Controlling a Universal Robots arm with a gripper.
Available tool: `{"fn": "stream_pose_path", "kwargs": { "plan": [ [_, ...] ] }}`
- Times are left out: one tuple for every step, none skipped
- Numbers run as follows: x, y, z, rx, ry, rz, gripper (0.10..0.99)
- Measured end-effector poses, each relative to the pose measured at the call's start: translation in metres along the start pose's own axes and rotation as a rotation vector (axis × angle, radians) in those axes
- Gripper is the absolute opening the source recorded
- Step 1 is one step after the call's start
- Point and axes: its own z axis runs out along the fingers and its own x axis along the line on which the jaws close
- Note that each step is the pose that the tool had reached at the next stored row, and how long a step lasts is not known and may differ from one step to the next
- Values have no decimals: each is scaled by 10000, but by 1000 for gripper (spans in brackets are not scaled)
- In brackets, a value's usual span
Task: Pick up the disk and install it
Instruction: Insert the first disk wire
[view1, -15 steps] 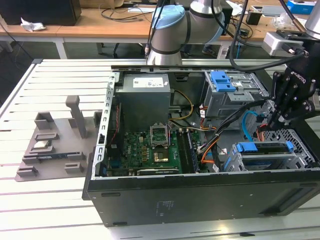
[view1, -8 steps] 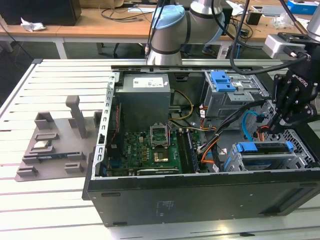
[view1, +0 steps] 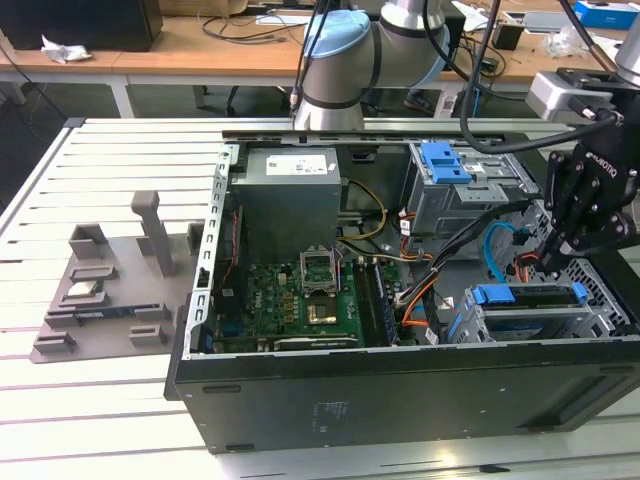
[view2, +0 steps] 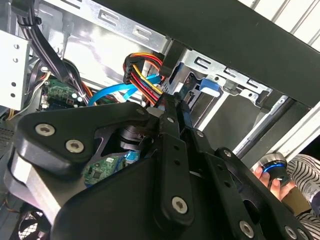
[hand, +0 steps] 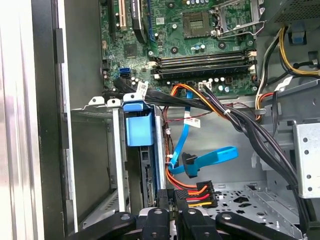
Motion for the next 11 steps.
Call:
{"fn": "stream_pose_path", "kwargs": {
  "plan": [
    [4, 0, 2, 0, 0, 0, 165],
    [7, 0, 3, 0, -1, 0, 165],
    [12, 0, 5, 0, 0, 0, 165],
    [15, 0, 6, 0, 0, 0, 165],
    [20, 0, 8, 0, 0, 0, 165],
    [24, 0, 10, 1, -1, 0, 165],
    [28, 0, 11, 0, 0, 0, 165],
    [32, 0, 13, 0, 0, 0, 165],
    [39, -1, 16, 0, 0, 0, 165],
    [49, -1, 19, 1, 0, 0, 165],
    [57, -1, 22, 0, 0, 0, 165]
  ]
}}
